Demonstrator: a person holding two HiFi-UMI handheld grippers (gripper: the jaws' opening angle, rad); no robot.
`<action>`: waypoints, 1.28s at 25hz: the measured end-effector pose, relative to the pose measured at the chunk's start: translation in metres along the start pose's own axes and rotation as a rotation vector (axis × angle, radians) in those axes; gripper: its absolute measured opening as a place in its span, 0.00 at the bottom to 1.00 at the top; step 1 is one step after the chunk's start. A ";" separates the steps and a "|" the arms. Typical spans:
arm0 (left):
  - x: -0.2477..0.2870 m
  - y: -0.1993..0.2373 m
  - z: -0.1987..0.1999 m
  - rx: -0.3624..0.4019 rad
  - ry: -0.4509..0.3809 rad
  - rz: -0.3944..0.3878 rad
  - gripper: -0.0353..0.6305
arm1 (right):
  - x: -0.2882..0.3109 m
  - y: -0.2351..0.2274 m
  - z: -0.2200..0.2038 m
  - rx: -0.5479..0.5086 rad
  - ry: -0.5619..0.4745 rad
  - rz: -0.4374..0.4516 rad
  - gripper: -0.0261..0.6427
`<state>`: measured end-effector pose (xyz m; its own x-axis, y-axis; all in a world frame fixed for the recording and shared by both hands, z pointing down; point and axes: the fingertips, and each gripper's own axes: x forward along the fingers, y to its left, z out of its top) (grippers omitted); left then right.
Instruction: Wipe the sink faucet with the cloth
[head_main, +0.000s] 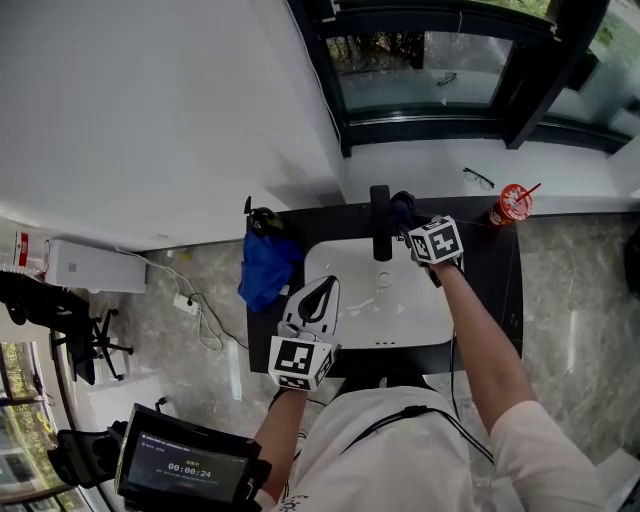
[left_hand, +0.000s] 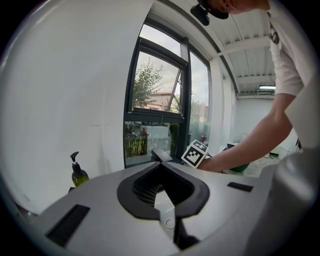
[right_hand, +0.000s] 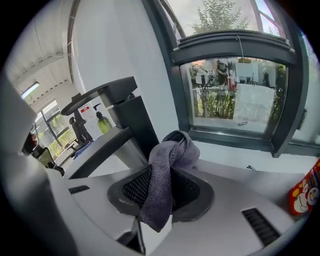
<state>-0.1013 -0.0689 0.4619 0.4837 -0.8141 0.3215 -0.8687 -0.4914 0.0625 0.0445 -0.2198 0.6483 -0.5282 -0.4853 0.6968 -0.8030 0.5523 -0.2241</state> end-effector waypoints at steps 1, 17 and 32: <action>0.000 0.000 0.000 -0.001 0.000 0.001 0.04 | 0.000 0.001 0.001 0.001 -0.003 0.009 0.20; 0.008 -0.007 0.009 0.025 -0.009 -0.031 0.04 | -0.061 0.027 0.079 0.005 -0.314 0.264 0.20; 0.006 -0.008 0.011 0.026 -0.014 -0.034 0.04 | -0.077 -0.013 0.090 0.118 -0.396 0.153 0.20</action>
<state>-0.0906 -0.0730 0.4526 0.5141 -0.8012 0.3063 -0.8489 -0.5263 0.0483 0.0707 -0.2504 0.5366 -0.6902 -0.6390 0.3397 -0.7211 0.5678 -0.3971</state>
